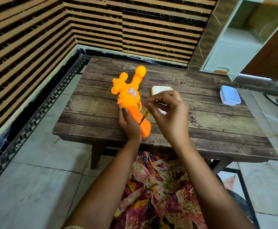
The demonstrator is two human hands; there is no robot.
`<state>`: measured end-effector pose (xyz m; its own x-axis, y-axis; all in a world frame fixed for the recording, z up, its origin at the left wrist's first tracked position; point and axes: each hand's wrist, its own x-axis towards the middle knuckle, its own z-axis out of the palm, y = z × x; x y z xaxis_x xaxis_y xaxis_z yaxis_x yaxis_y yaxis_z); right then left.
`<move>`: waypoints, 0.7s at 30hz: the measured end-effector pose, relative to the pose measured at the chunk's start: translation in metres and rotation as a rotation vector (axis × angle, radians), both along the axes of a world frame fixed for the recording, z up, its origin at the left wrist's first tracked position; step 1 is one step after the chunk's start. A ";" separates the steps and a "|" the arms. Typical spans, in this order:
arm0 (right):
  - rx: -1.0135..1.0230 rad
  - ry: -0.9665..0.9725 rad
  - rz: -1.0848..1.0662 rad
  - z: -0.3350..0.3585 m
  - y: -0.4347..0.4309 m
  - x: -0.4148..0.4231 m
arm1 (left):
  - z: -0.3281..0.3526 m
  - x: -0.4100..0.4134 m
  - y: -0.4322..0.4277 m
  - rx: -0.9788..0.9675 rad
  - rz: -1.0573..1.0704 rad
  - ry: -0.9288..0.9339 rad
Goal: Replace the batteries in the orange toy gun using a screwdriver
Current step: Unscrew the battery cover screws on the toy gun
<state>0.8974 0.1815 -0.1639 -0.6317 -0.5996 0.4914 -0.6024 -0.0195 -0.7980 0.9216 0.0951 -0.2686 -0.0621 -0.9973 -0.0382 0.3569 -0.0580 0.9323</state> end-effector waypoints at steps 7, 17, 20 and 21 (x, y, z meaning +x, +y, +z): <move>0.022 0.058 0.025 0.003 -0.001 0.000 | 0.004 0.000 0.002 -0.012 0.006 0.062; 0.034 -0.013 0.039 0.006 -0.002 0.002 | 0.004 0.001 0.000 0.000 0.015 0.033; 0.074 0.046 0.020 0.006 0.000 0.002 | 0.008 0.001 0.003 -0.001 0.022 0.043; 0.068 0.059 0.017 0.006 0.000 0.003 | 0.007 0.001 0.002 0.004 0.027 0.040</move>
<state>0.9002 0.1812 -0.1584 -0.5926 -0.6428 0.4854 -0.6483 0.0230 -0.7610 0.9222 0.0975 -0.2612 -0.0365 -0.9985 -0.0403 0.3954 -0.0515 0.9171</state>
